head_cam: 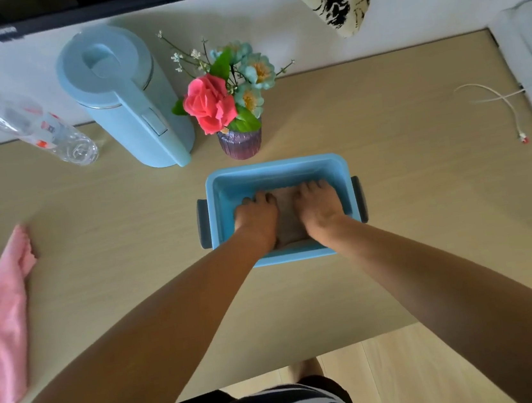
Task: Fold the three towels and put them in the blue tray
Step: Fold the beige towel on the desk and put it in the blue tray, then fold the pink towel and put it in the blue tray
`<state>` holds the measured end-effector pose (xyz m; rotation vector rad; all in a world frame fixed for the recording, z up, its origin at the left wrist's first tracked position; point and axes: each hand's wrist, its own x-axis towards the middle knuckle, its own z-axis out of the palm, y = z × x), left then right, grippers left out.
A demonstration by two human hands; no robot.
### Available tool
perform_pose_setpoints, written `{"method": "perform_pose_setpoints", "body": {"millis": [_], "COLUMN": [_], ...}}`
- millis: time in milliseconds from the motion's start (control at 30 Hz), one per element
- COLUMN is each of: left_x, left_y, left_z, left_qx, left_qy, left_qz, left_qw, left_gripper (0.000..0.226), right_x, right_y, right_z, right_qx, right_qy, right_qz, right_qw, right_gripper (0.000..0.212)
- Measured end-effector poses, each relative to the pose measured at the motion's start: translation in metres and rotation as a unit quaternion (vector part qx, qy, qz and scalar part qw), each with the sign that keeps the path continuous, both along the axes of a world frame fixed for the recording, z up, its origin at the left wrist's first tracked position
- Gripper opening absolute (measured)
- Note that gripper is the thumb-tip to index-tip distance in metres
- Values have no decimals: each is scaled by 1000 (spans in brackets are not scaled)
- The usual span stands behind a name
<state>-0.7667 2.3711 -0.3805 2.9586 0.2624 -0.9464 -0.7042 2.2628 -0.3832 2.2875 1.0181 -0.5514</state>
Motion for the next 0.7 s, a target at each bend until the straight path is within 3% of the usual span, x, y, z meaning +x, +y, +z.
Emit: {"method": "perform_pose_setpoints", "body": {"millis": [133,233,367,433,500,700], "left_x": [-8,-38,-96,-131,-166,-262], "left_y": [19,37,68,86,102,160], "left_z": [40,79,115,124,126,103], "left_qx": [-137,-256,-381,-390,-380,-308], "left_qy": [-46,-111,-259,-317,-352,-405], "left_qz": [37,76,190,237,282,368], "left_qw": [989,957,867,831,807,778], "left_gripper": [70,68,59,53,52,47], "right_x": [0,-16,-57,-83,-109,-186], "right_y": [-3,-11,-5,12,38,138], "right_z": [48,82,101,105,108,102], "right_qx": [115,216,436,526,575,593], "right_qy": [47,63,99,106,116,189], "right_qz": [-111,-200,-282,-280,-260,-202], "right_qw": [986,953,849,796,767,756], "right_gripper": [42,54,56,54,51,45]}}
